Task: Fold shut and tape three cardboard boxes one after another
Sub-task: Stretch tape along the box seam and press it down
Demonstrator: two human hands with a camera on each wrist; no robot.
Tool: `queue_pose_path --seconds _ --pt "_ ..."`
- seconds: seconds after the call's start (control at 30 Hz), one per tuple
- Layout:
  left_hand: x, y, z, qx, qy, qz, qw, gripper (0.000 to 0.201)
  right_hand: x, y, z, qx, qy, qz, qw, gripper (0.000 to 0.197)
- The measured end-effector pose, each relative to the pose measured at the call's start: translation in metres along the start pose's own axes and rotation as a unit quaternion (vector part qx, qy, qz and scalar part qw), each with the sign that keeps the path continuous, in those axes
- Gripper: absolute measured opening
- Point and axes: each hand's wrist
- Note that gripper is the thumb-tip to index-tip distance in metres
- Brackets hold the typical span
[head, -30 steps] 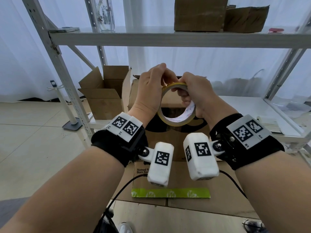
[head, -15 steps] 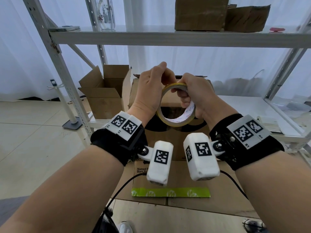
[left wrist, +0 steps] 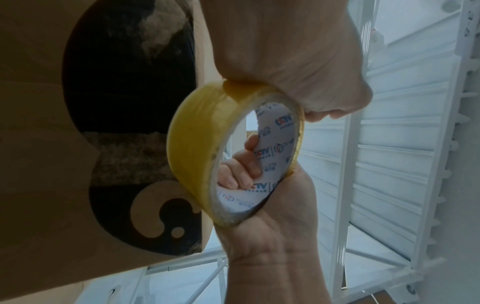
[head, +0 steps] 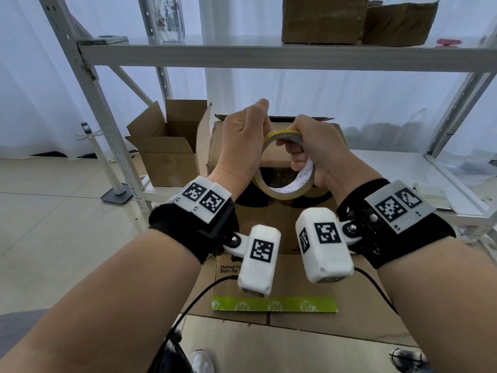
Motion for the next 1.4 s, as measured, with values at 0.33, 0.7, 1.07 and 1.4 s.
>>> queue_pose_path --seconds 0.33,0.7,1.07,1.4 --pt "0.005 -0.001 0.0 -0.015 0.004 0.005 1.0 0.055 -0.002 0.0 0.001 -0.012 0.007 -0.007 1.0 0.031" --pt "0.005 -0.004 0.002 -0.027 -0.001 -0.013 1.0 0.048 -0.006 -0.001 -0.004 -0.011 -0.016 -0.03 0.999 0.032" --pt "0.005 -0.003 0.0 0.0 -0.031 0.013 0.999 0.052 -0.007 0.003 -0.007 0.012 -0.036 -0.062 0.997 0.027" --pt "0.004 -0.025 0.023 -0.188 -0.123 0.039 0.974 0.011 -0.025 -0.014 -0.01 0.06 -0.155 -0.102 0.981 0.029"
Point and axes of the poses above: each hand's wrist, its own z-axis towards the middle knuckle, its own y-axis out of the palm, x = y × z, and after that the axes turned 13 degrees about y, right-handed
